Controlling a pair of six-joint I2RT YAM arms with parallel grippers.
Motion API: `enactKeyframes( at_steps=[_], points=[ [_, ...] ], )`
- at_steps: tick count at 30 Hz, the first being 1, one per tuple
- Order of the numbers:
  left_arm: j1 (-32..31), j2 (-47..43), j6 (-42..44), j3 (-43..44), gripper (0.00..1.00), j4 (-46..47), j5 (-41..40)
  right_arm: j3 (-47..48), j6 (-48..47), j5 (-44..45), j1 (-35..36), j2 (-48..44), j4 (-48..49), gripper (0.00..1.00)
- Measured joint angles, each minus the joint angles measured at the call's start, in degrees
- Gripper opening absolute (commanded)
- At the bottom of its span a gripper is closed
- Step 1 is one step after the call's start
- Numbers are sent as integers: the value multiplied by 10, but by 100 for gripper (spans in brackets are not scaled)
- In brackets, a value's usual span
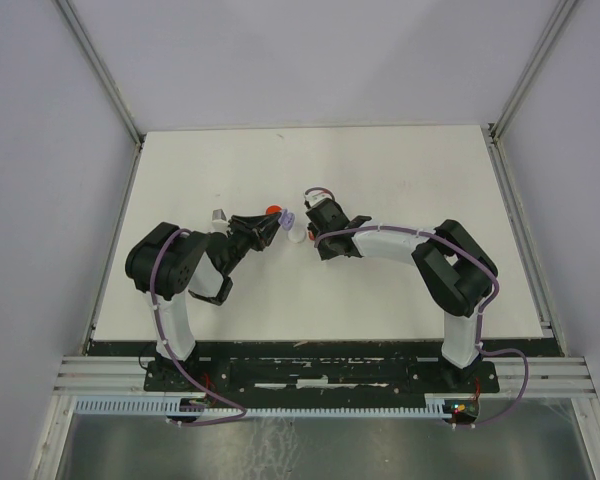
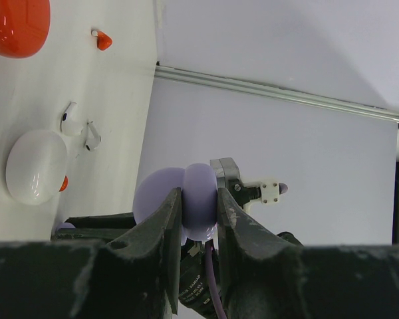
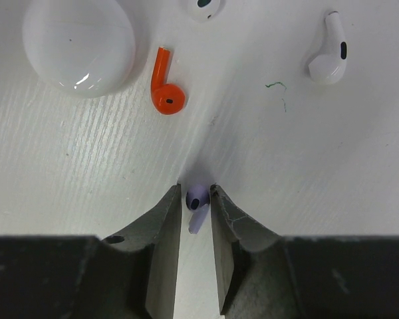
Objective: Insert the wireless bluetooth earbuds into the charging case
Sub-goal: Pick up the earbud from the center of the board.
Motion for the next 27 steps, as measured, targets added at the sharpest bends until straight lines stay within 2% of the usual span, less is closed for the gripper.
enactKeyframes(
  at_steps=[4, 12, 20, 23, 27],
  points=[
    [0, 0, 0, 0, 3, 0, 0, 0, 0, 0, 0, 0, 0, 27],
    [0, 0, 0, 0, 3, 0, 0, 3, -3, 7, 0, 0, -7, 4],
    [0, 0, 0, 0, 3, 0, 1, -3, -34, 54, 0, -38, 17, 1],
    [0, 0, 0, 0, 3, 0, 2, -34, -52, 72, 0, -98, 86, 1],
    [-1, 0, 0, 0, 3, 0, 11, -154, -86, 71, -3, -202, 289, 1]
  ],
)
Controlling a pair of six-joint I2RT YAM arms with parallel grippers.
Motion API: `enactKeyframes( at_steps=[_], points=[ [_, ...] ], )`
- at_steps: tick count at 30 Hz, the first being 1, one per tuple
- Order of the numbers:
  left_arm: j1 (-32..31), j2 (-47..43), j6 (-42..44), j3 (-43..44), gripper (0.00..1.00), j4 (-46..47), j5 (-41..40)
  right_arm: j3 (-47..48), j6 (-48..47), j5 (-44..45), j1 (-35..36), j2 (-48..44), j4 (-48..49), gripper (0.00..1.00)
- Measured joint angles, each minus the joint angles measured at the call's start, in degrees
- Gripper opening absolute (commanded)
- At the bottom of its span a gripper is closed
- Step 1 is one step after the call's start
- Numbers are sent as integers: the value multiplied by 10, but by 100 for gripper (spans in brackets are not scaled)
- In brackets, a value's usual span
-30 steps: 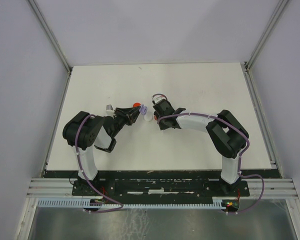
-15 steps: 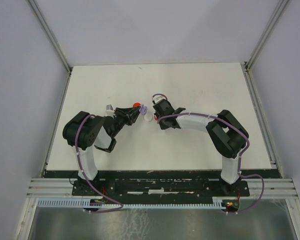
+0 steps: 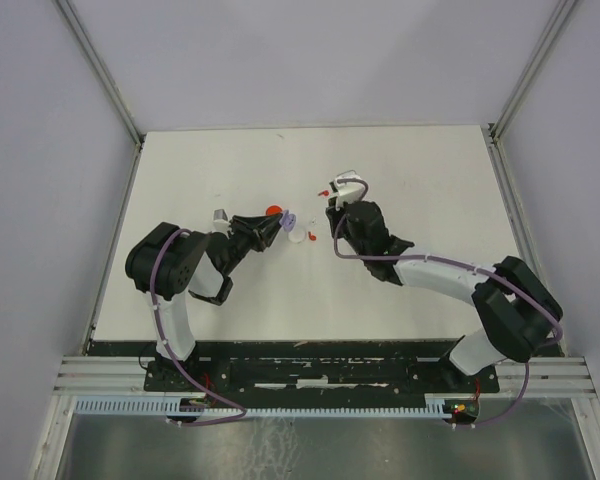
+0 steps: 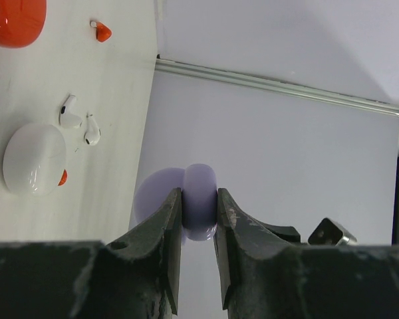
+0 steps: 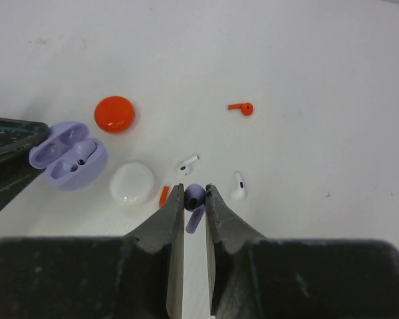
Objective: Insert the wireless bluetooth earbuds into the charging case
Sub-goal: Place the earbud in the charging case.
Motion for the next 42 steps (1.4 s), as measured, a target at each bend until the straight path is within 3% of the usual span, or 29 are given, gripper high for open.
enactKeyframes(
  at_steps=[4, 8, 15, 23, 42],
  points=[
    [-4, 0, 0, 1, 3, 0, 2, -128, -32, -17, -1, -21, 245, 1],
    [-9, 0, 0, 7, 3, 0, 3, -202, -73, -59, -1, 40, 453, 2],
    [-22, 1, 0, 20, 3, 0, 5, -209, -110, -147, -2, 92, 597, 2],
    [-29, 3, 0, 33, 3, 0, 5, -179, -129, -200, -2, 109, 648, 1],
    [-39, 11, 0, 61, 3, 0, 19, -161, -159, -229, 1, 148, 651, 1]
  ],
)
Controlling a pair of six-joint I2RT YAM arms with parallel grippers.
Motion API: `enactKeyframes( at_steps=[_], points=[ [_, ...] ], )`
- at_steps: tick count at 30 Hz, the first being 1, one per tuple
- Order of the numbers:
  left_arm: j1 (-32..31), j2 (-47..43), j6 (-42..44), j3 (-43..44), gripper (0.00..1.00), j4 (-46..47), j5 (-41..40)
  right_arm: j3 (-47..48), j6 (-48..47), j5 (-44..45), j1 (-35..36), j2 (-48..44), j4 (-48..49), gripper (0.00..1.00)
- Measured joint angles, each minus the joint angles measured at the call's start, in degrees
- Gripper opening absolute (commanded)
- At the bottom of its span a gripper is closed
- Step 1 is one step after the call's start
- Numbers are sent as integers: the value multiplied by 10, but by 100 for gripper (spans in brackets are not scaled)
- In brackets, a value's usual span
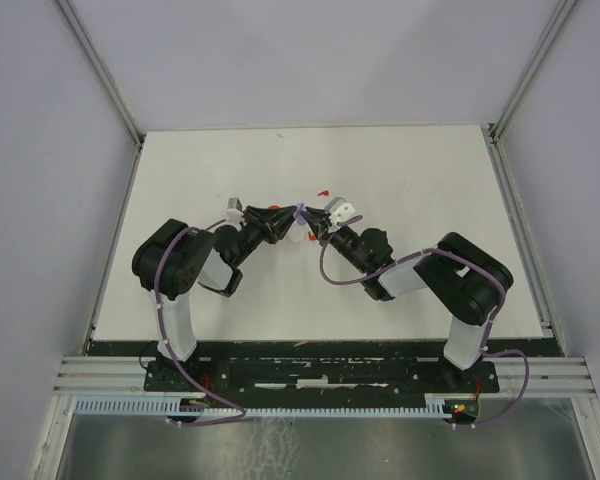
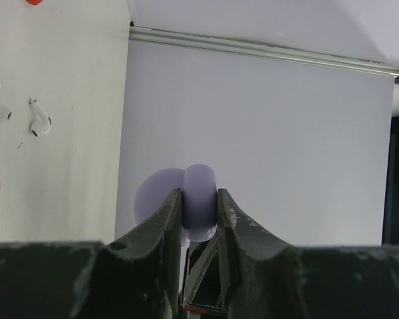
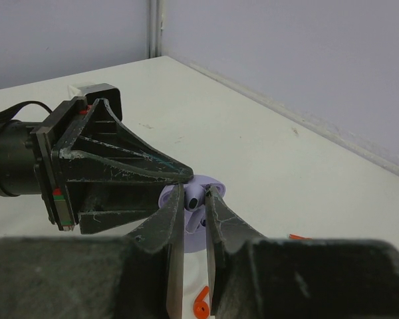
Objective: Insert the wireless bluetooth earbuds into the charging case
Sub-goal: Place the earbud in the charging case.
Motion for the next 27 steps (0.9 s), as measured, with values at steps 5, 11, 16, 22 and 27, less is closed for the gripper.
enactKeyframes(
  at_steps=[5, 11, 16, 22, 27],
  points=[
    [-3, 1, 0, 4, 3, 0, 2, 5, -4, -1, 2, 3, 2, 1],
    [-4, 1, 0, 7, 3, 0, 10, 5, -11, -1, 3, 6, 2, 1],
    [-4, 1, 0, 7, 3, 0, 12, 5, -14, 0, 3, 8, 2, 1],
    [-4, 1, 0, 7, 3, 0, 12, 5, -19, 5, 3, 9, 2, 2],
    [-4, 1, 0, 7, 3, 0, 12, 5, -24, 8, 3, 9, 2, 2]
  ],
)
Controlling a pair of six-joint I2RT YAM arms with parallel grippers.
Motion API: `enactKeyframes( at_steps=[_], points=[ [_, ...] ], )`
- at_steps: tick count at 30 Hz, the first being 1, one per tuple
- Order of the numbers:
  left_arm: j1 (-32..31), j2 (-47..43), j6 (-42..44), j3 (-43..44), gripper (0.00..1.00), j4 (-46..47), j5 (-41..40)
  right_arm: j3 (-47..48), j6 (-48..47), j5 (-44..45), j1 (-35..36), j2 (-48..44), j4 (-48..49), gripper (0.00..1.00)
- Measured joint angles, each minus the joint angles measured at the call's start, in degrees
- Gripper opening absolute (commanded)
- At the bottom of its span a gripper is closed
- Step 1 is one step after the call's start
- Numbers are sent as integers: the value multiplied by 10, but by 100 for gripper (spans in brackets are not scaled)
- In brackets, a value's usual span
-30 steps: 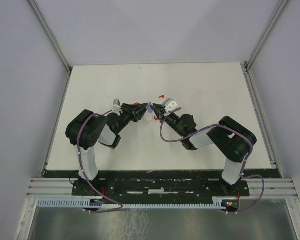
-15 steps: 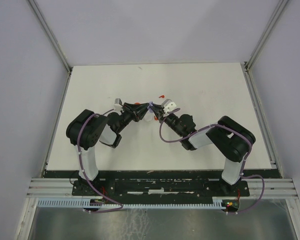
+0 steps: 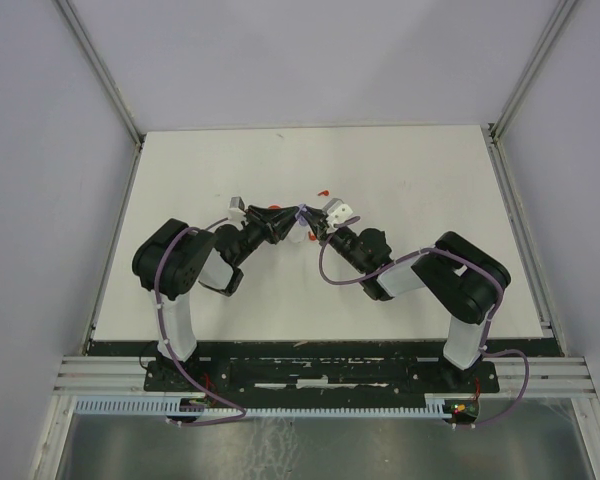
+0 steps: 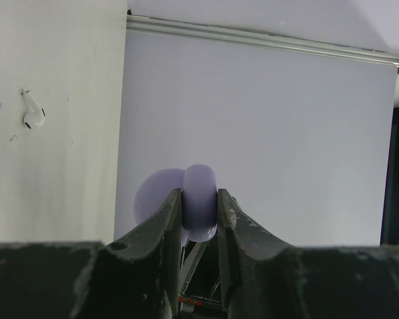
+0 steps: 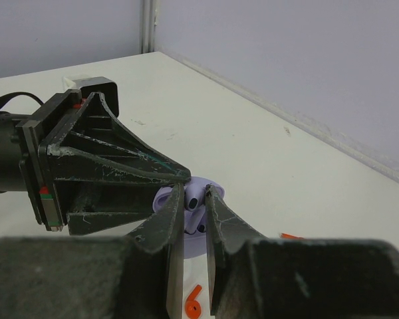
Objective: Insert the wireless bluetooth earbuds into the charging case
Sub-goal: Place the earbud in the charging case.
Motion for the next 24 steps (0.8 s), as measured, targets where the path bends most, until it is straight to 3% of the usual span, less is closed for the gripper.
enactKeyframes(
  at_steps=[24],
  points=[
    [-3, 0, 0, 0, 3, 0, 1, -14, -3, 0, 2, 0, 13, 7]
  ],
)
